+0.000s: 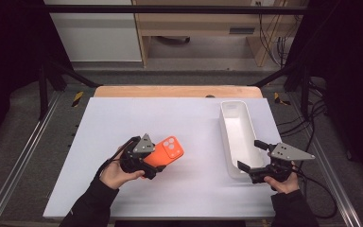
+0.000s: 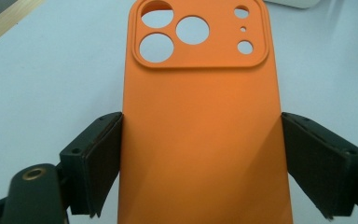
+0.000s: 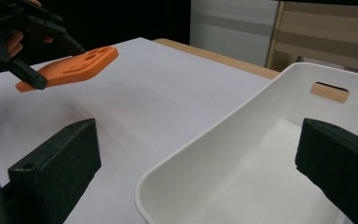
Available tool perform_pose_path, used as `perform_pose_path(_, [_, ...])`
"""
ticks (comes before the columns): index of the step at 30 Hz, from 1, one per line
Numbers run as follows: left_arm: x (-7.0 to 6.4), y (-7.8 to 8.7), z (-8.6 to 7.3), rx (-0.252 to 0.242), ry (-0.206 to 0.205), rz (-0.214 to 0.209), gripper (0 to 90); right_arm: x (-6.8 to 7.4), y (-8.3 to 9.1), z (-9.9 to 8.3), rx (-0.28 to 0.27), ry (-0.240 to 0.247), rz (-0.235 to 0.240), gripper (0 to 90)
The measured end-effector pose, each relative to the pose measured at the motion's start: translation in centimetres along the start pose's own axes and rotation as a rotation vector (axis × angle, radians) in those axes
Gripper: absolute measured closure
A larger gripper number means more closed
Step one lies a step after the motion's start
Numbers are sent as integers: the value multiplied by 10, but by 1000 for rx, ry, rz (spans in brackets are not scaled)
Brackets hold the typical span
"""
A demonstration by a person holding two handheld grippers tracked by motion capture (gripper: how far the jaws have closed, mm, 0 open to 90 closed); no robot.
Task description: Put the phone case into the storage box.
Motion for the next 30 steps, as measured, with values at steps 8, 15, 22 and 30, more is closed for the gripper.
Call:
perform_pose_path(8, [-7, -4, 1, 2, -24, -11, 155, 3, -4, 1, 17, 18, 7, 4])
perform_pose_path(15, [-14, -5, 4, -5, -48, -24, 154, 7, -8, 1, 38, 28, 17, 4])
perform_pose_path(22, [-20, -6, 6, -10, -67, -32, 154, 11, -12, 1, 56, 44, 31, 4])
perform_pose_path(30, [-29, -6, 10, -21, -89, -50, 154, 17, -16, 4, 67, 74, 43, 4])
Point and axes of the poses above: each handheld gripper's, and its own axes: y roughly backward along the jaws, z roughly out of its top, x roughly to its left, the point moved 5 cm from there along -y, roughly forward along the jaws, and after that the axes turned 10 degrees about z, right-handed, at the moved point
